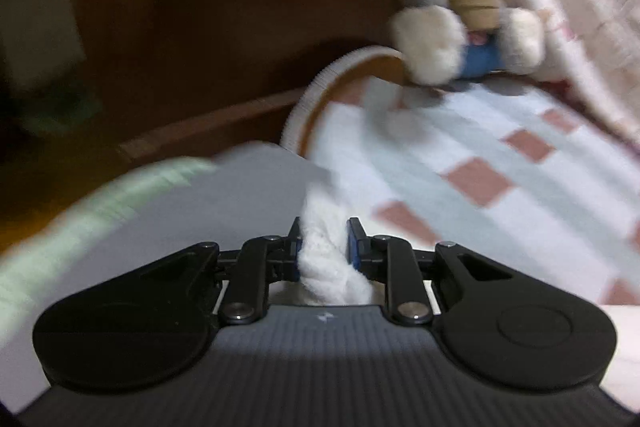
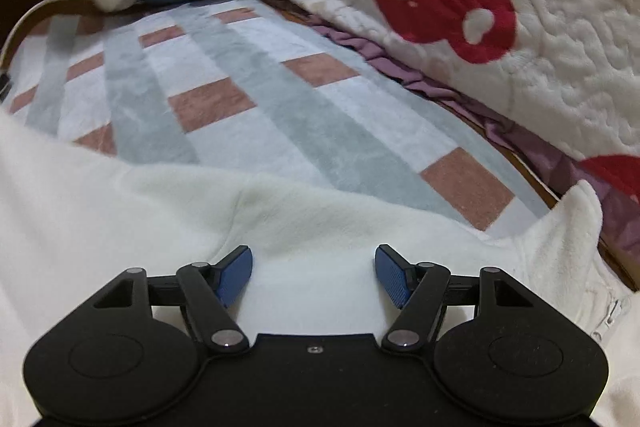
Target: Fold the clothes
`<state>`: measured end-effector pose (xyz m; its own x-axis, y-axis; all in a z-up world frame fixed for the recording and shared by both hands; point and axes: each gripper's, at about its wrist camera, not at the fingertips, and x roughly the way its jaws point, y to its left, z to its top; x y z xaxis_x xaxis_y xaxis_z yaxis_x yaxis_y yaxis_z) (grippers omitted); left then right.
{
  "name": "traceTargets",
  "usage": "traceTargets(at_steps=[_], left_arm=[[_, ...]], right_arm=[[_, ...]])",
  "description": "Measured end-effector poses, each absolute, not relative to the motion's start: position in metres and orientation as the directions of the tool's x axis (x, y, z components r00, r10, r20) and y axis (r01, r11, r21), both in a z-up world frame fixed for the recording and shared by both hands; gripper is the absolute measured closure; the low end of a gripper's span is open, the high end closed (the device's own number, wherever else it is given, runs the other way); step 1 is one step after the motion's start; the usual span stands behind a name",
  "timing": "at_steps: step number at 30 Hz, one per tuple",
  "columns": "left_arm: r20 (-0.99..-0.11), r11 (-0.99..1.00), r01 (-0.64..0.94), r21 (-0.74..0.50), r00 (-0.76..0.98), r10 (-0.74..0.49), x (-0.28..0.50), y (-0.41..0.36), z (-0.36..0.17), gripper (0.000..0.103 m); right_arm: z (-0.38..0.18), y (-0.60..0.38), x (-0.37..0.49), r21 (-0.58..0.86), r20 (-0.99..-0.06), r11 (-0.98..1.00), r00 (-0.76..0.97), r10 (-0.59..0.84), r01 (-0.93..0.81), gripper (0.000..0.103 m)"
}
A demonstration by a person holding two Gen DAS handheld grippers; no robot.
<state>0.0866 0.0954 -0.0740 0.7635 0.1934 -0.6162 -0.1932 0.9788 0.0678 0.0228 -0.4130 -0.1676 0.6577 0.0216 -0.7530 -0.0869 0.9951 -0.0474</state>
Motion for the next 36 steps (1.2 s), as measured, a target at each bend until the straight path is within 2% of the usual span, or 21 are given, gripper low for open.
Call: traceTargets(at_steps=[4, 9, 14, 17, 18, 19, 20, 23, 26, 28, 30, 31, 33, 34, 36], left_arm=[[-0.647, 0.981, -0.194, 0.029, 0.744, 0.166, 0.09, 0.104, -0.079, 0.084], [-0.657, 0.979, -0.196, -0.057, 0.746, 0.111, 0.086, 0.117, -0.078, 0.083], [-0.642, 0.986, -0.168, -0.016, 0.757, 0.119, 0.085, 0.111, -0.075, 0.083], [-0.614, 0.986, -0.157, 0.052, 0.774, 0.156, 0.081, 0.101, -0.072, 0.083], [-0.605, 0.986, -0.154, 0.068, 0.779, 0.163, 0.079, 0.098, -0.07, 0.083], [-0.597, 0.985, -0.151, 0.08, 0.785, 0.168, 0.078, 0.096, -0.068, 0.083], [-0.591, 0.985, -0.15, 0.083, 0.789, 0.17, 0.075, 0.096, -0.066, 0.083], [-0.589, 0.986, -0.154, 0.071, 0.791, 0.166, 0.069, 0.098, -0.062, 0.083], [-0.62, 0.98, -0.185, 0.071, 0.762, 0.188, 0.067, 0.104, -0.071, 0.079], [-0.637, 0.971, -0.232, 0.059, 0.74, 0.216, 0.065, 0.114, -0.076, 0.077], [-0.613, 0.951, -0.299, 0.077, 0.738, 0.281, 0.059, 0.121, -0.07, 0.075], [-0.597, 0.945, -0.319, 0.074, 0.744, 0.299, 0.055, 0.123, -0.066, 0.071], [-0.556, 0.953, -0.301, 0.027, 0.788, 0.264, 0.041, 0.121, -0.055, 0.068], [-0.553, 0.967, -0.254, -0.005, 0.806, 0.209, 0.037, 0.116, -0.053, 0.067], [-0.588, 0.995, -0.096, -0.033, 0.807, 0.058, 0.037, 0.095, -0.059, 0.058]], right_arm=[[-0.163, -0.409, 0.024, -0.038, -0.745, 0.999, 0.667, -0.009, -0.03, 0.034], [-0.144, -0.389, -0.011, 0.075, -0.684, 0.996, 0.724, 0.088, -0.049, 0.034], [-0.158, -0.334, -0.048, -0.032, -0.713, 0.971, 0.686, 0.145, -0.239, 0.034], [-0.177, -0.298, -0.06, -0.181, -0.697, 0.938, 0.712, 0.091, -0.297, 0.033], [-0.18, -0.286, -0.064, -0.227, -0.675, 0.918, 0.732, 0.092, -0.325, 0.043], [-0.179, -0.277, -0.064, -0.244, -0.673, 0.903, 0.733, 0.105, -0.354, 0.058], [-0.178, -0.268, -0.062, -0.243, -0.682, 0.891, 0.721, 0.123, -0.383, 0.062], [-0.173, -0.257, -0.055, -0.124, -0.707, 0.901, 0.675, 0.214, -0.415, 0.063], [-0.171, -0.255, -0.052, 0.079, -0.718, 0.892, 0.596, 0.36, -0.444, 0.063], [-0.172, -0.25, -0.054, 0.154, -0.716, 0.876, 0.559, 0.418, -0.458, 0.058], [-0.172, -0.245, -0.054, 0.224, -0.71, 0.853, 0.521, 0.474, -0.471, 0.056], [-0.172, -0.243, -0.054, 0.256, -0.706, 0.839, 0.5, 0.502, -0.48, 0.056], [-0.172, -0.239, -0.054, 0.319, -0.696, 0.808, 0.456, 0.555, -0.496, 0.055], [-0.172, -0.236, -0.054, 0.35, -0.689, 0.791, 0.434, 0.581, -0.503, 0.055], [-0.171, -0.239, -0.057, 0.383, -0.675, 0.772, 0.417, 0.609, -0.508, 0.055]])
